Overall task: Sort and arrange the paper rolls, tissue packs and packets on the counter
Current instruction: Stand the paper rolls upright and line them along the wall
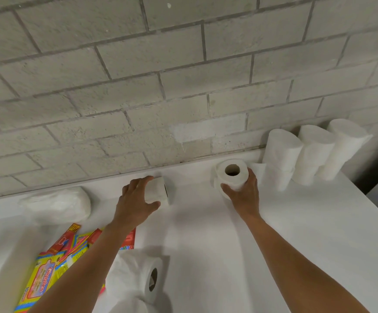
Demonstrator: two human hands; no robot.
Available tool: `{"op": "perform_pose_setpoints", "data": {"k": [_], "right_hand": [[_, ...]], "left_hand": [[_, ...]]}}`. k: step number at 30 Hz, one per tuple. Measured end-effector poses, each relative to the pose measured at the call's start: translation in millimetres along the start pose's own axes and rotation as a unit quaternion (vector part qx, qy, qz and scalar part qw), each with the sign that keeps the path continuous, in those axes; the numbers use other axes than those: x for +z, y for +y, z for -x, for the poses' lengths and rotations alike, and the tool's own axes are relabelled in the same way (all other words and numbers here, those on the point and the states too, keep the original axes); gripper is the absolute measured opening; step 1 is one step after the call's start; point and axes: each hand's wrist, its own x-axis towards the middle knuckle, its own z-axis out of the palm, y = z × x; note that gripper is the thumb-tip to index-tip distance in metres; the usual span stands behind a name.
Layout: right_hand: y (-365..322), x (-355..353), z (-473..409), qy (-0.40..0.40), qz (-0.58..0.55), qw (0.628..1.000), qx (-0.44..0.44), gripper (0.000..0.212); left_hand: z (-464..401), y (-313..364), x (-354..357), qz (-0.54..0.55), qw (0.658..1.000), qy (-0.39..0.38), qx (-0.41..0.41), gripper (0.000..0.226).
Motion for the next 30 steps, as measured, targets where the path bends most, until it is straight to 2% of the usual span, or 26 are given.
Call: {"op": "perform_pose_setpoints", "data": {"k": [9, 15, 20, 25, 30], "right_hand": [[8, -17, 22, -0.064, -0.001, 0.997, 0.052, 0.115], [17, -28, 56, -0.060, -0.007, 0.996, 0.058, 0.114], [14, -34, 78, -0.080, -0.016, 0.995, 0.053, 0.102], [10, -40, 88, -0.091, -0.011, 0.995, 0.046, 0.092], [-5, -39, 90, -0.107, -0.046, 0.992, 0.048, 0.087]], "left_hand": [[-16, -2, 24, -0.157, 0.987, -0.025, 0.021, 0.112], [-17, 2, 32, -0.225, 0.974, -0.011, 0.024, 0.114], [-15, 0, 37, -0.269, 0.963, 0.016, 0.019, 0.108], [-11, 7, 32, -0.223, 0.974, 0.029, 0.003, 0.096], [8, 27, 15, -0.006, 0.999, 0.039, 0.009, 0.095]]}}
